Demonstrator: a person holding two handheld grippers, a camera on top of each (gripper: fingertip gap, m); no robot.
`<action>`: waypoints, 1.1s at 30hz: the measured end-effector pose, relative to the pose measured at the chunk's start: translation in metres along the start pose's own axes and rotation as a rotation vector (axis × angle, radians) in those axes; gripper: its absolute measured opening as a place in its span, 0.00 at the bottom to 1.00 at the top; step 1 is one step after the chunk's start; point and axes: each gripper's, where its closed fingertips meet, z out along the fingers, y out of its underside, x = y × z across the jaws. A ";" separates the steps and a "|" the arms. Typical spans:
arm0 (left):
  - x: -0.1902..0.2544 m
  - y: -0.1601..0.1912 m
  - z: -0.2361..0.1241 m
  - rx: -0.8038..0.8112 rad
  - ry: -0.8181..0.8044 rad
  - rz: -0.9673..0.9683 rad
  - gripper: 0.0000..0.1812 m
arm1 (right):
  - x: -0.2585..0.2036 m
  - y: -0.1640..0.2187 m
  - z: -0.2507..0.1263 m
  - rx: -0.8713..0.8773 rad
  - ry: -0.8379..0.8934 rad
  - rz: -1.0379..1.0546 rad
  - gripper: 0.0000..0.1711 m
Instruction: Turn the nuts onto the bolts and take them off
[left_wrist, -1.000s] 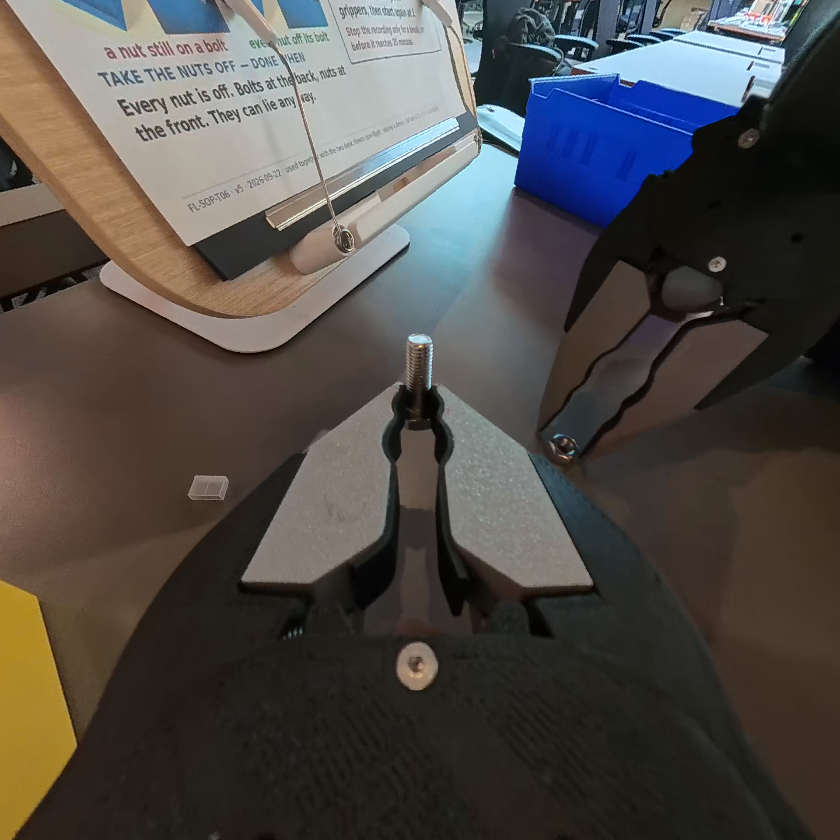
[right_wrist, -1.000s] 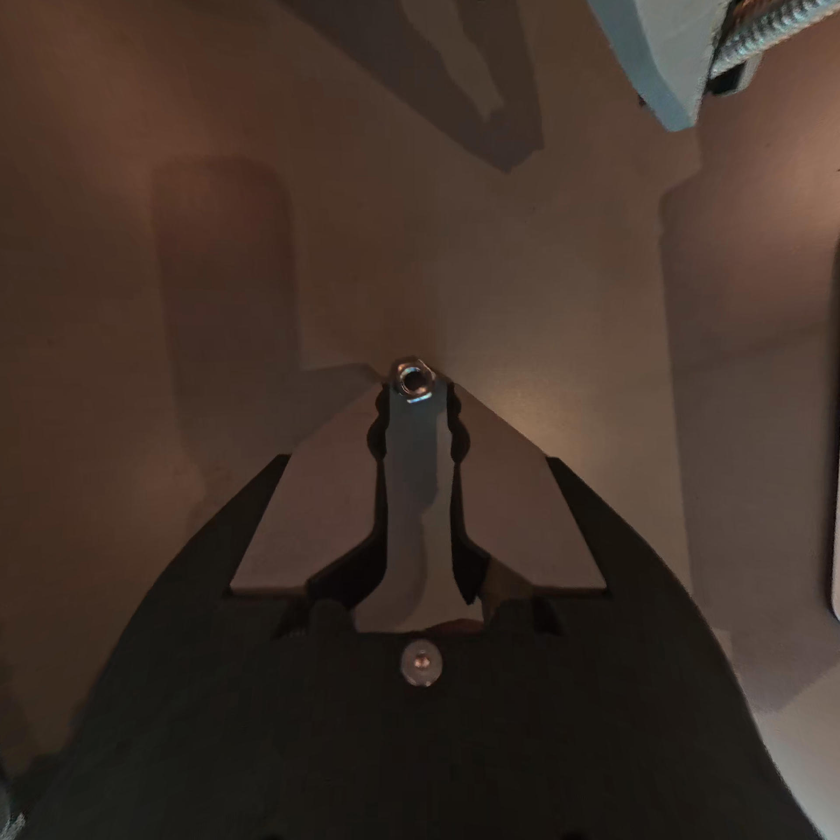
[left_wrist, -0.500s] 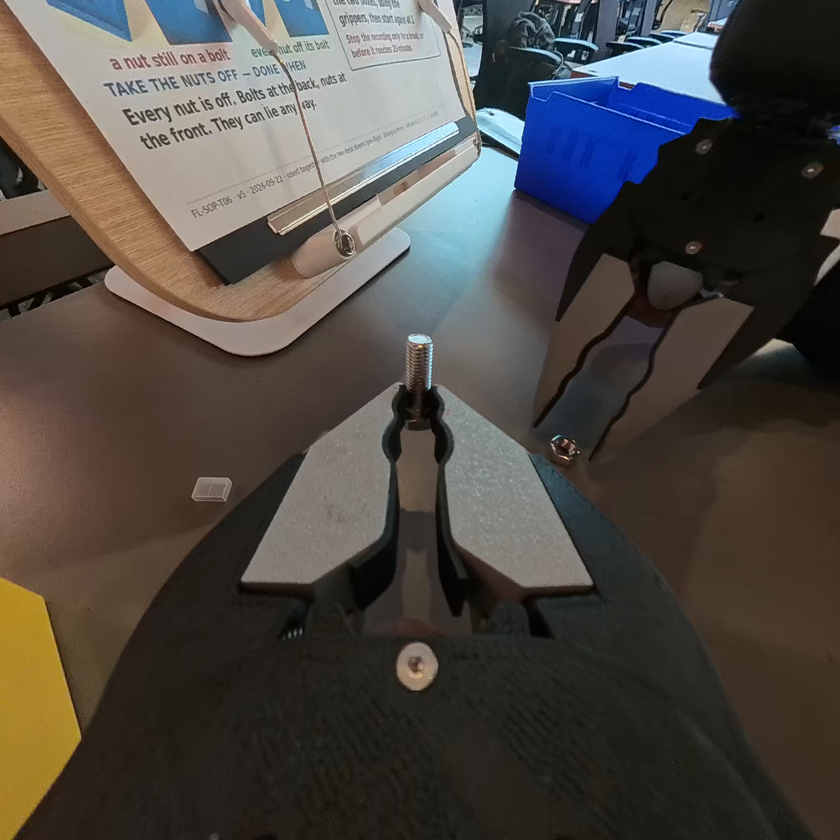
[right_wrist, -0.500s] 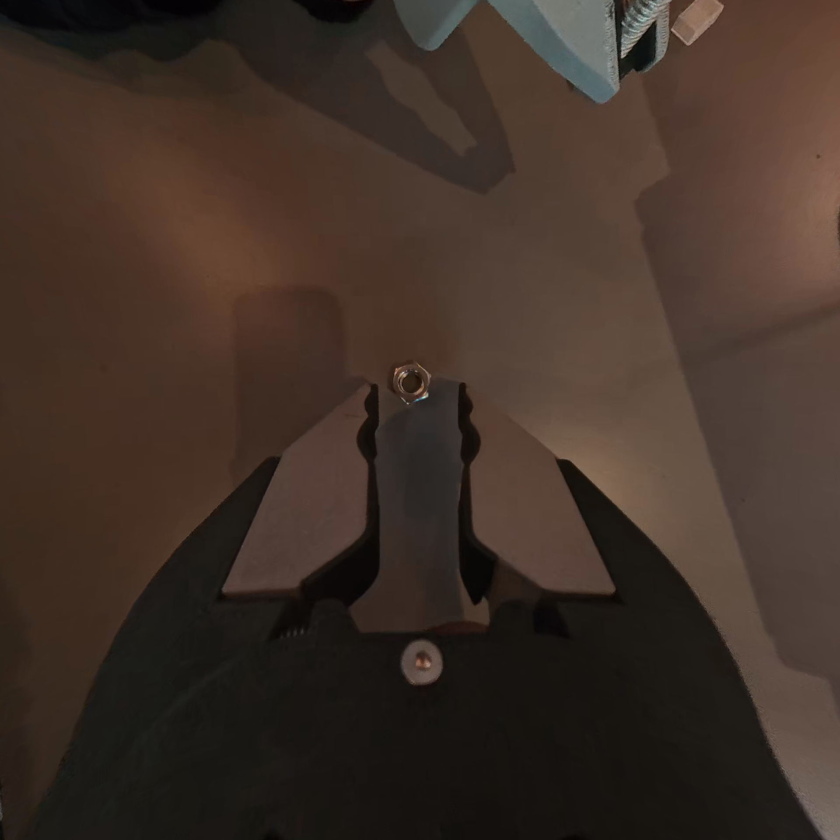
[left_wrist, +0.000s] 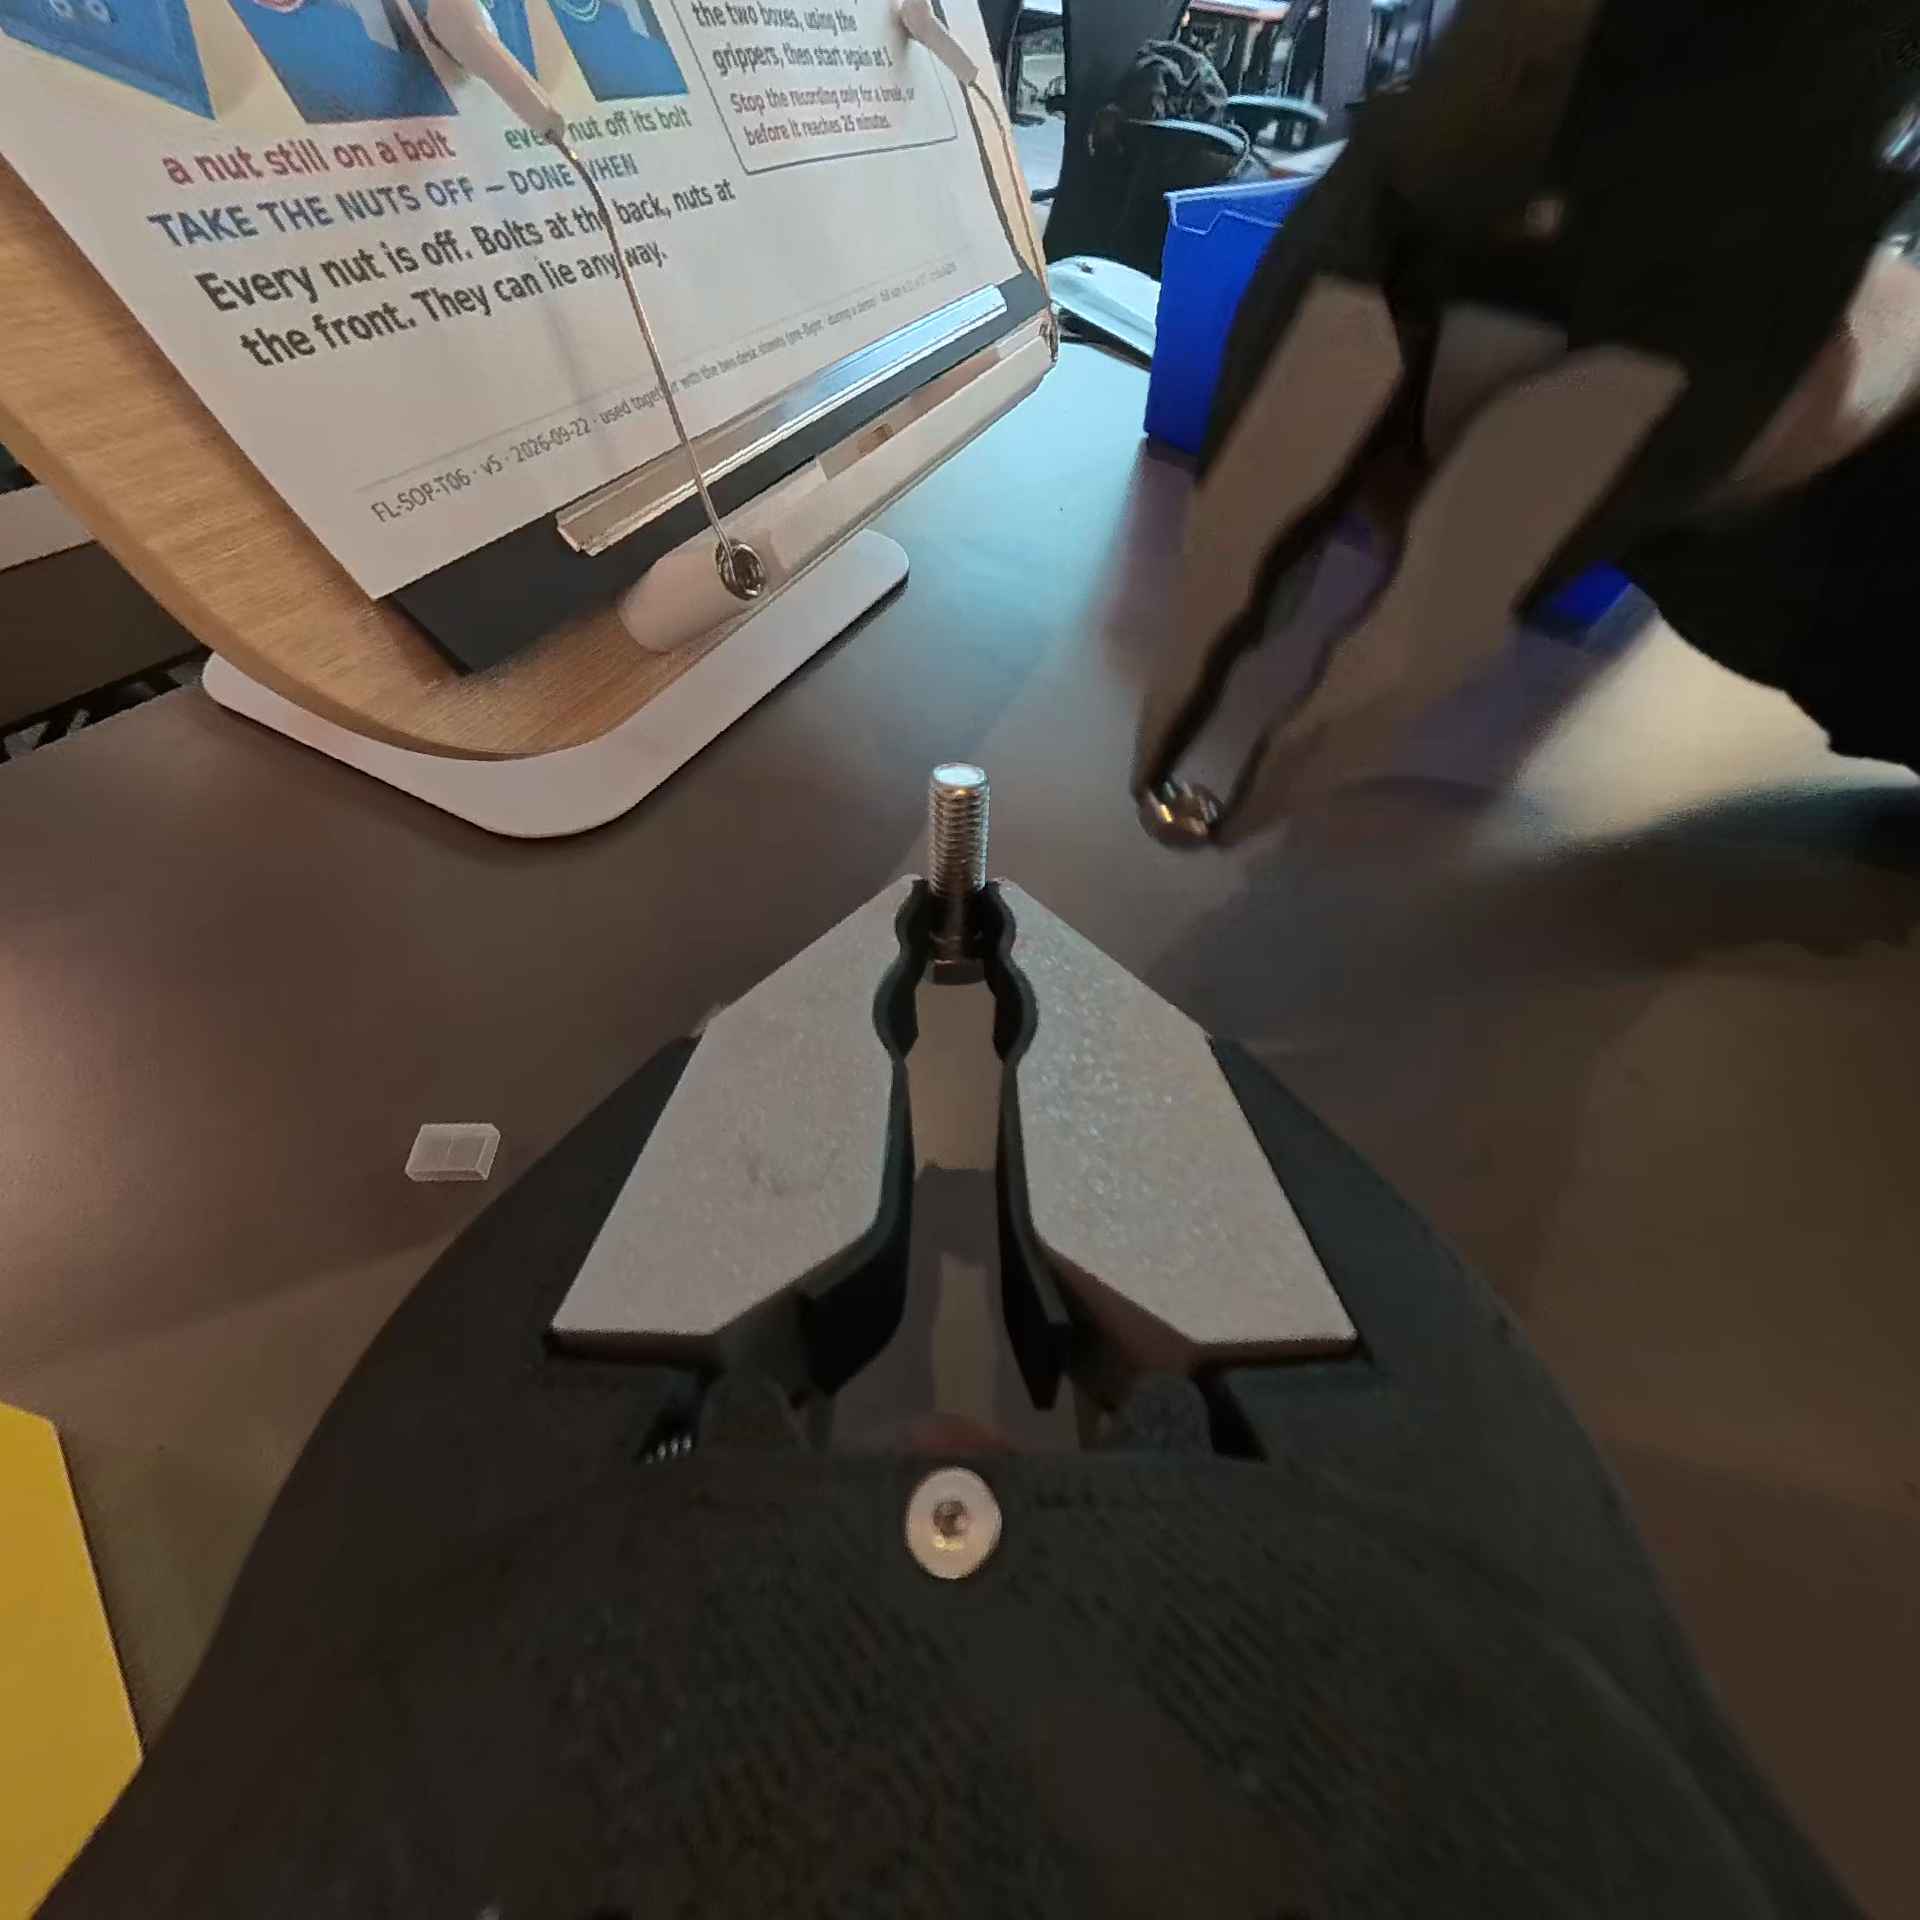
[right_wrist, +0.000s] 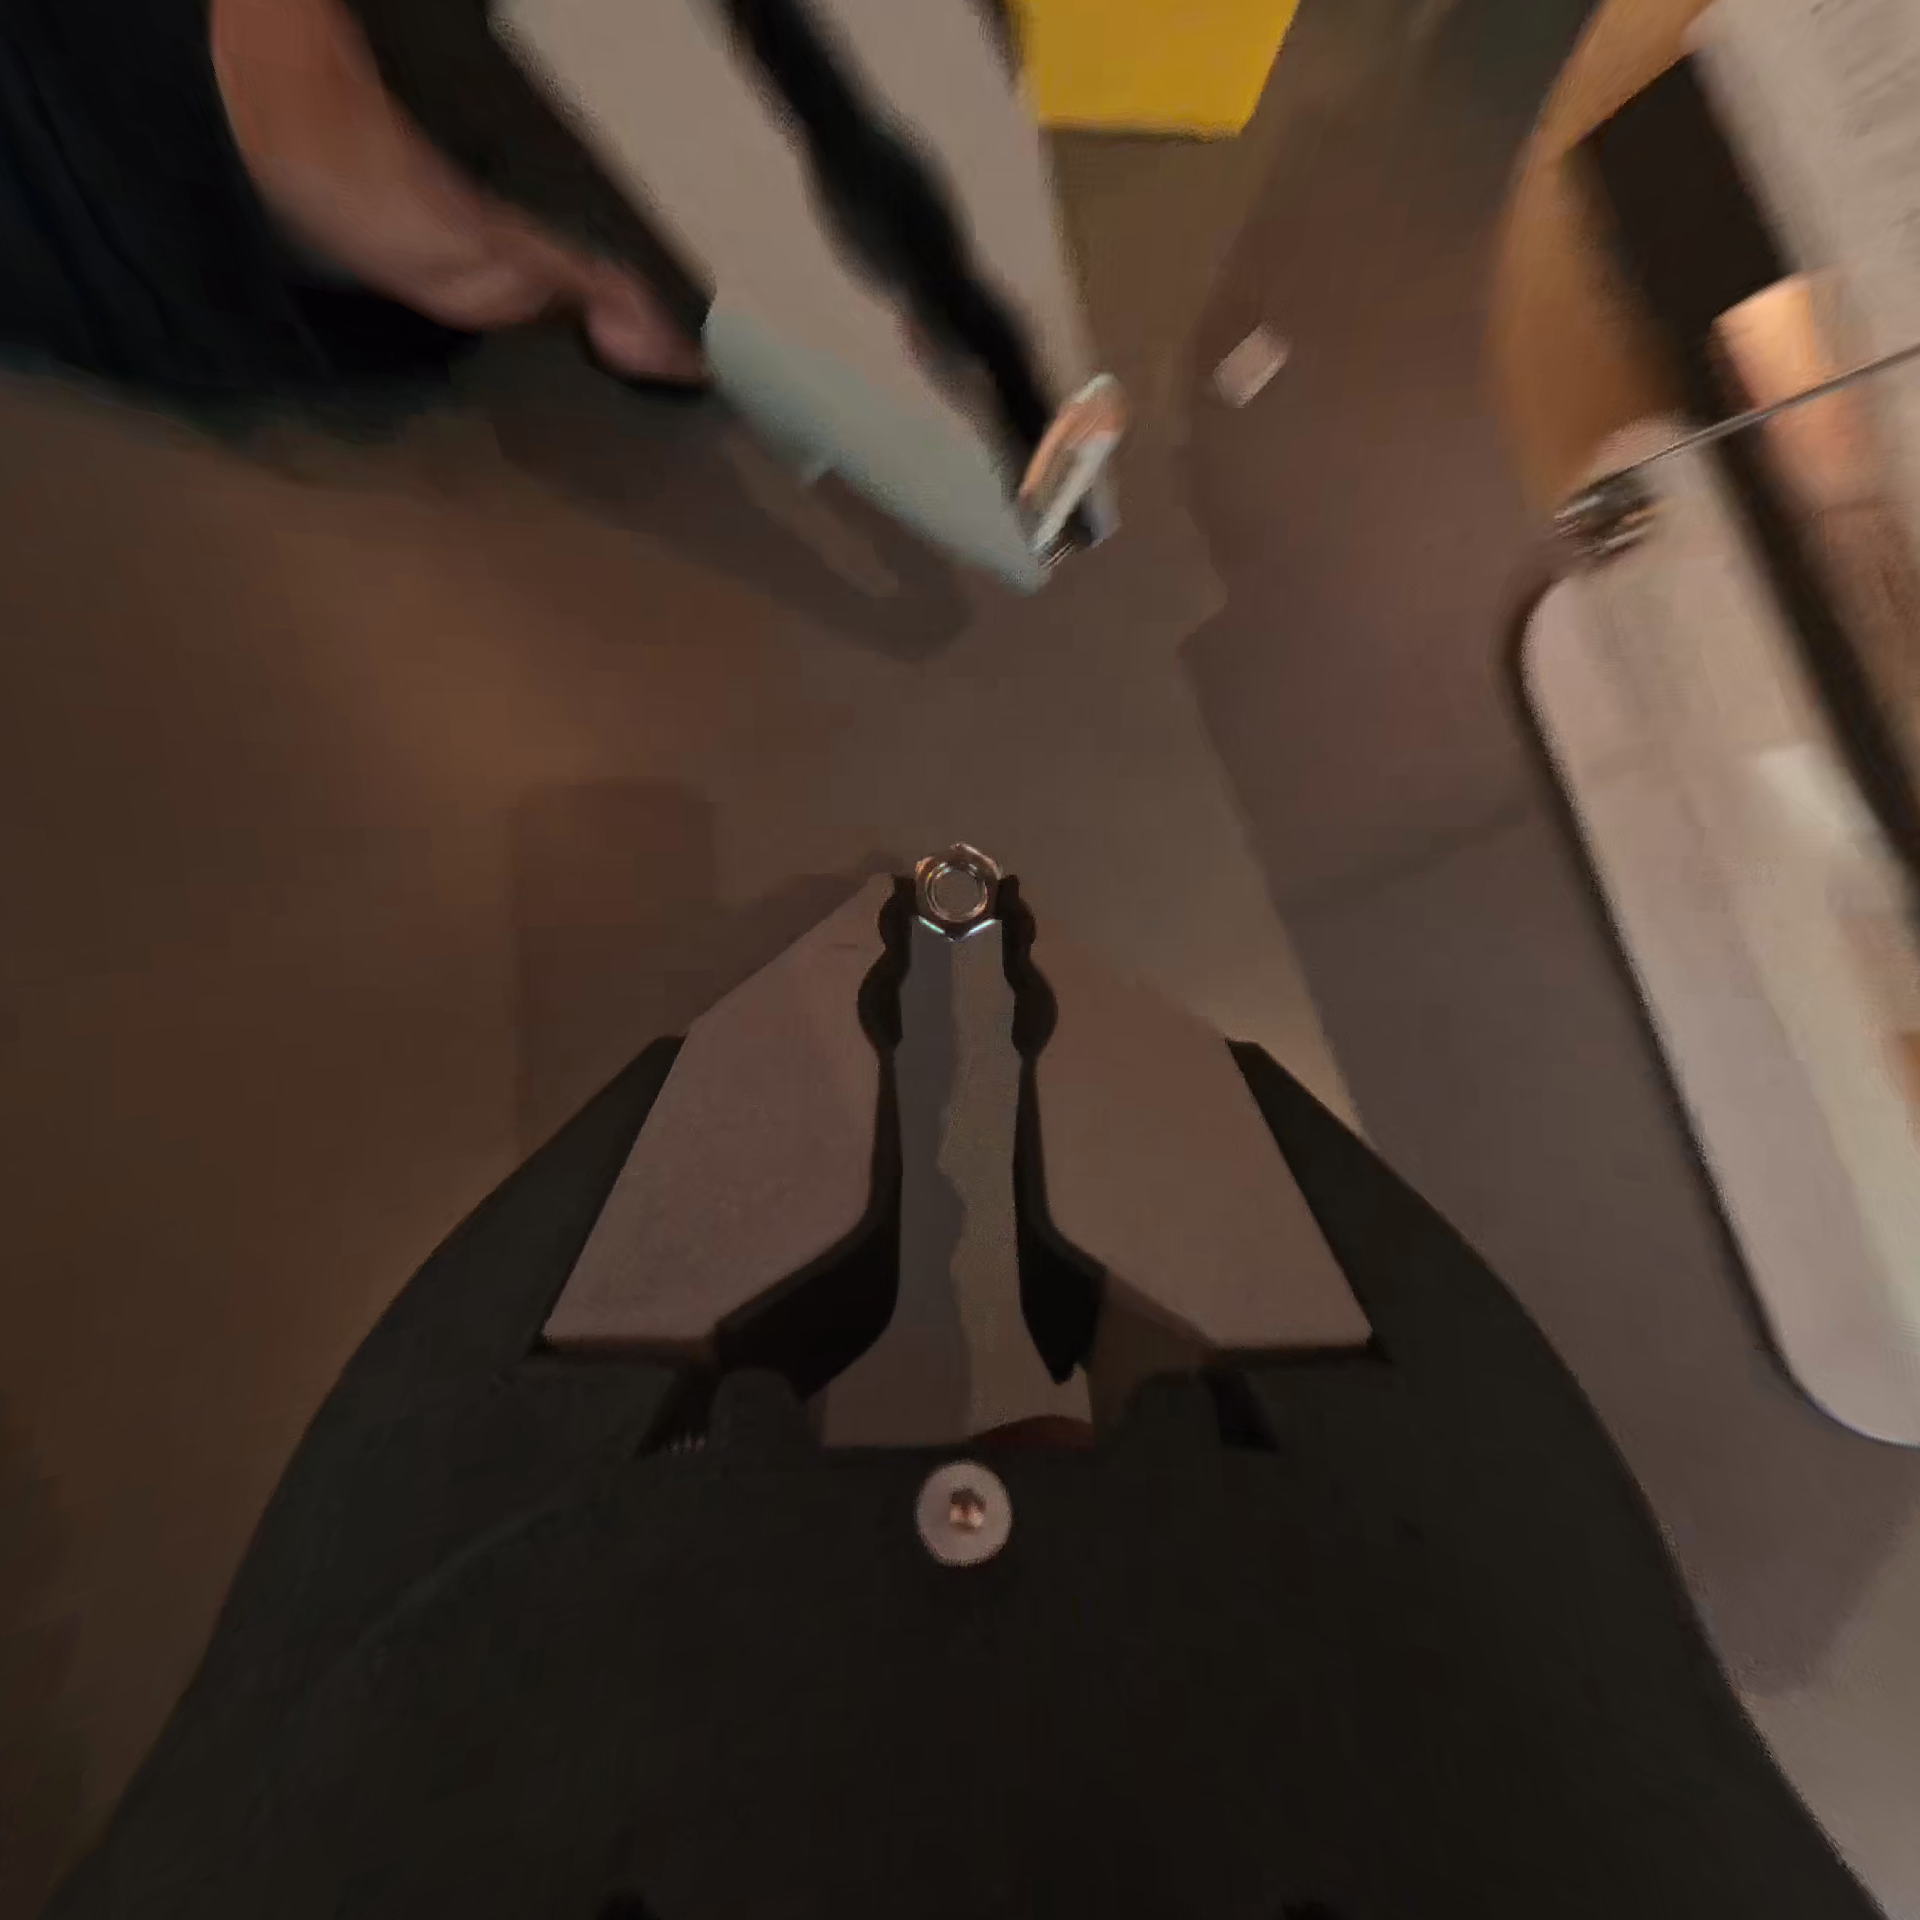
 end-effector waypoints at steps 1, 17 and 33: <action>0.001 -0.002 0.000 0.011 0.000 0.003 0.04 | 0.009 -0.009 -0.008 0.013 0.008 0.009 0.08; 0.026 -0.019 -0.001 0.110 0.038 0.128 0.04 | 0.010 -0.071 -0.032 -0.004 -0.129 -0.059 0.08; 0.030 -0.016 0.002 0.092 0.021 0.161 0.04 | -0.006 -0.063 -0.025 -0.095 -0.122 -0.087 0.08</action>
